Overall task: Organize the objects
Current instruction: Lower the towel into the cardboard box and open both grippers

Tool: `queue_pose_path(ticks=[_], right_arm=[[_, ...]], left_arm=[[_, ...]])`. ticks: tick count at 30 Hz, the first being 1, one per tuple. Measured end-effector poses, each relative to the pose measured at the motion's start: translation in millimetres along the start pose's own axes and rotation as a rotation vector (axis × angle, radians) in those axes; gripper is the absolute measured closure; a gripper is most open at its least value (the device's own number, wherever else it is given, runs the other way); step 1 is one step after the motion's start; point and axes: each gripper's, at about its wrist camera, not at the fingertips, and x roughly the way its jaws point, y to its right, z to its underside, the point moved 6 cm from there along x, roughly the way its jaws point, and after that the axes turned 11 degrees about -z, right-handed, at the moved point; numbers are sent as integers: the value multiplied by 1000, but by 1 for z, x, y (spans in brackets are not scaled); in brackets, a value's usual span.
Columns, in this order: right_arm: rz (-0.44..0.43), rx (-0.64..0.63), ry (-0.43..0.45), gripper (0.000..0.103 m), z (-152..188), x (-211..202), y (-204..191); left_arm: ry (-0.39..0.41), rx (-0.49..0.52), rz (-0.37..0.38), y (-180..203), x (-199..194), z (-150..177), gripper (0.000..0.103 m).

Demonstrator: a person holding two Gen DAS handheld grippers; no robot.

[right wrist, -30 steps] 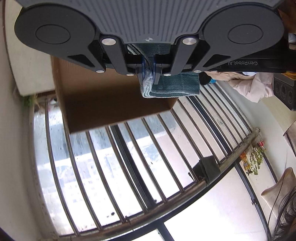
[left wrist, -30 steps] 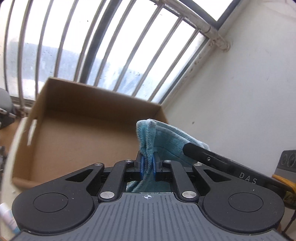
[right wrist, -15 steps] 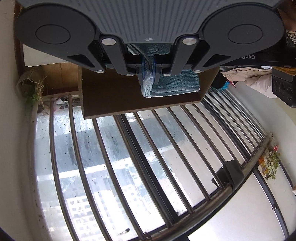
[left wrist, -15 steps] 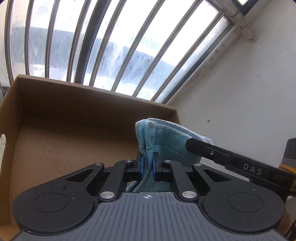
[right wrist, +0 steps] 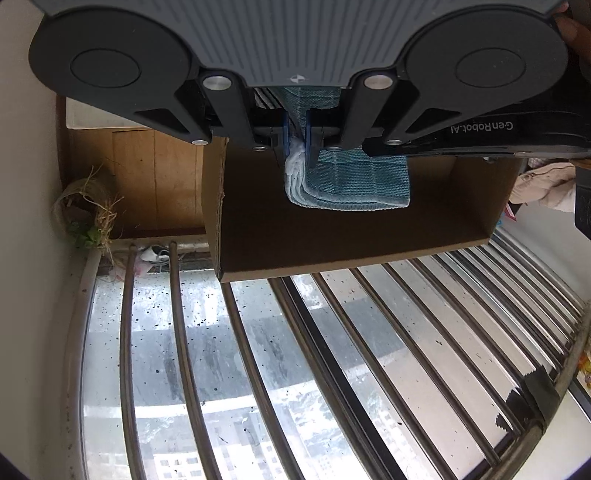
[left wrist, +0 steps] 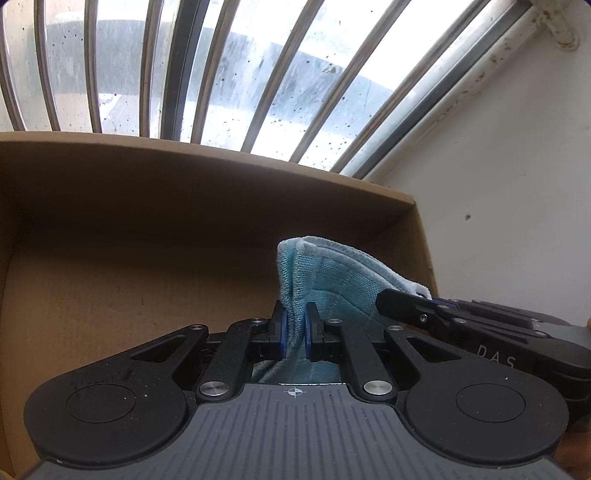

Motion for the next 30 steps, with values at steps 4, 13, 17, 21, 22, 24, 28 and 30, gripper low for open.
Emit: queue_pose_path(ticks=[4,13,17,21,22,24,28,30], right_arm=[[44,-37,-30,93,-4,9,3],[92,-75,-41,81,-7,14,0],[102,-87,-31,77,-6,12,-2],[96,-80,-12,77,-6,0,-7],[95,-81,-2,77,-6,-5,-10],[96,-84,21,77,-5,-18,-16],[103,-116,87,77,0,-52,-37],[110,-121,119,77,5,-70,-47]], left_arm=[[-13,1,-4,-1,5,-1,94],[-22,-14,-46,-8,0,2,62],[3,7,-56,-8,-14,3,56],[44,19,-48,-9,-39,3,47],[60,22,-45,-9,-48,3,46],[89,23,-32,-1,-60,-5,41],[139,44,-1,-3,-100,3,39],[158,58,5,-4,-119,9,34]])
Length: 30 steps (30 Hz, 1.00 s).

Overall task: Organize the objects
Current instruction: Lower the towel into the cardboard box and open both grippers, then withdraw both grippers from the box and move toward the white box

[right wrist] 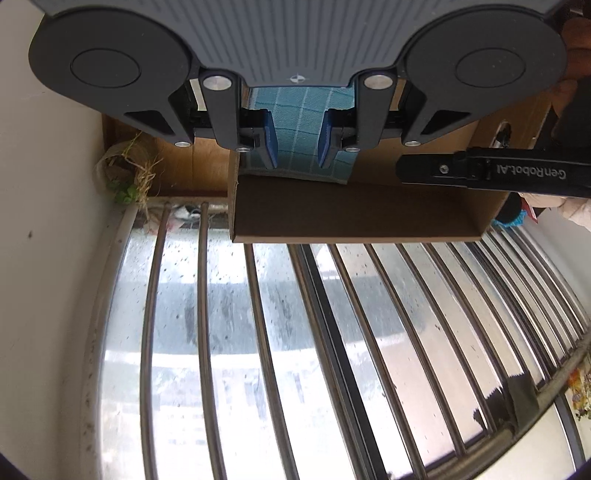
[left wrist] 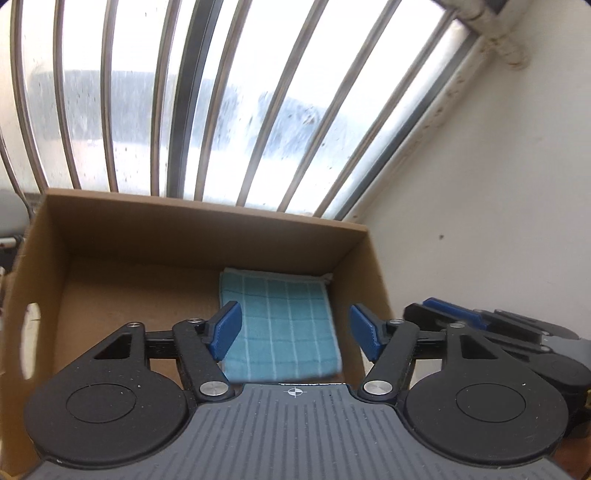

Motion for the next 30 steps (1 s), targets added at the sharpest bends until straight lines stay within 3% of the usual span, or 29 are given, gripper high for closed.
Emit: queue_pose_path(ticks=[3,6,9,11,14,17,23,30], right_arm=[[13,9,52,71,5,-31,-13],[37,18,106,54,13,-61,-26],[63,20,149,52,24,-88,-39],[71,31,166,46,35,-103,-49],[57,68,172,44,57,-114,-61],[26,103,146,44,85,-117,-75],[-33,162,62,44,142,-94,-89],[-121,204,-75,44,198,-54,-92]], left_arm=[[23,31,11,0,-28,10,32],[42,50,23,-3,-49,22,28],[66,61,30,-12,-68,39,20],[81,65,29,-20,-77,54,16],[82,62,43,-30,-90,78,2],[76,51,80,-39,-99,102,1],[8,2,77,-62,-97,155,0],[-117,-50,80,-79,-61,210,0]])
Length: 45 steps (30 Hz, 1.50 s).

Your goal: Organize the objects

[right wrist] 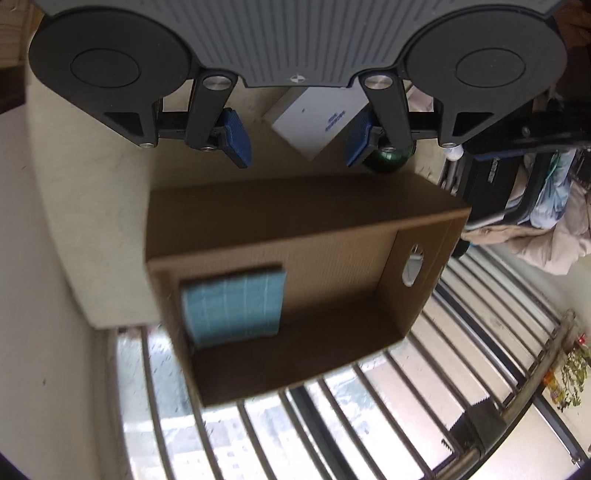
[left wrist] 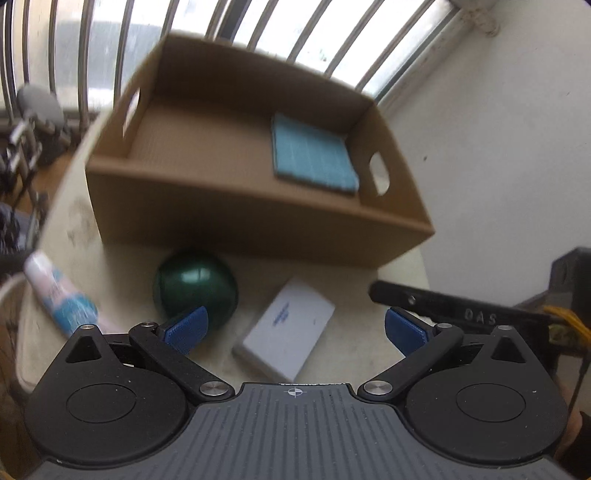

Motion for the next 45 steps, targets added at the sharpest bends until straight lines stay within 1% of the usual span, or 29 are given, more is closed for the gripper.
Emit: queue_pose_path(ticks=[2,5,8,10,15,22,27,32,35,38,39,40,43,45], right_arm=[[-14,11,-33,44,8,14,3],[-25,20,-67,44,13,32,8],[-40,10,-88,44,16,45,9],[-49,2,-103,44,17,51,10],[-76,-1,-136,44,16,68,13],[-94,0,-169,43,19,82,17],[-111,9,-192,43,20,80,20],[-122,41,-250,43,27,75,24],[-129,63,-275,43,36,70,25],[-137,116,-288,43,42,64,30],[-138,134,-287,43,43,62,32],[-136,148,-283,43,43,60,34],[-130,180,-264,44,45,57,42],[-114,210,-257,44,47,57,47]], left_arm=[[-35,2,-6,-1,16,12,0],[-76,34,-13,1,37,25,0],[-127,20,19,1,51,40,1],[-154,2,42,2,61,43,1],[-192,19,29,8,80,47,1],[-195,55,37,17,88,50,1],[-184,36,39,12,87,48,1],[-168,25,42,6,84,50,0],[-167,47,47,7,83,51,0],[-168,89,64,8,86,49,0],[-171,99,73,10,87,51,0],[-170,110,76,15,87,45,0],[-164,154,73,20,88,44,1],[-164,157,71,20,89,45,1]])
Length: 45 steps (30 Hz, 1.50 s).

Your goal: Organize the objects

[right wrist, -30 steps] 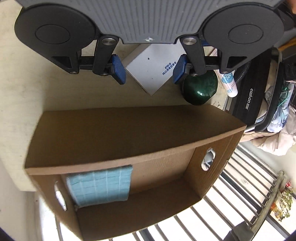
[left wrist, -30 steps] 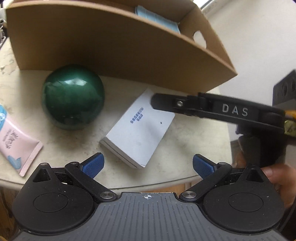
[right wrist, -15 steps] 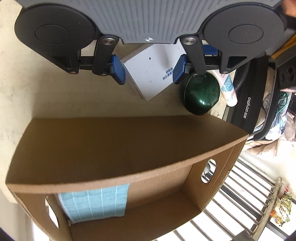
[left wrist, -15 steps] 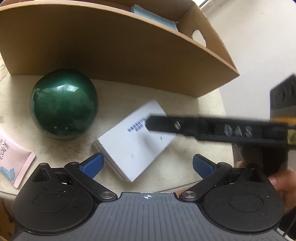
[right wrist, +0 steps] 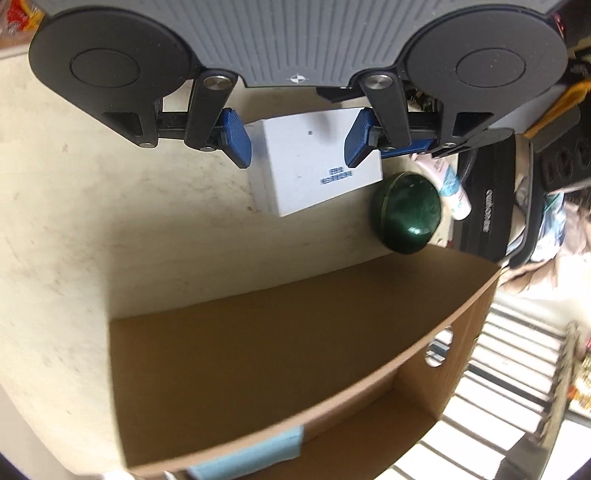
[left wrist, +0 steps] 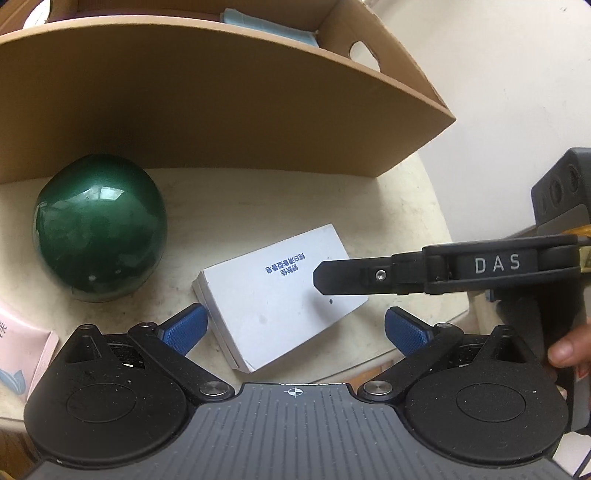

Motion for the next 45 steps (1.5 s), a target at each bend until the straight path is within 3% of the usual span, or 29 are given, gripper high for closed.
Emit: queue_pose_path(ticks=[6,16,30,41,45], right_arm=[[-12,69,12,46,7,8,9],[-30,145,44,47,7,12,16],[-42,166,54,47,6,9,22],[12,106,53,48,2,8,15],[-13,132,55,50,2,9,18]], left_arm=[[-13,-62,13,-5,10,-1,0],[51,-45,8,-11,4,3,0],[66,-37,1,-9,8,-1,0],[55,-20,-83,-1,10,-6,1],[58,-23,-107,-2,7,-4,9]])
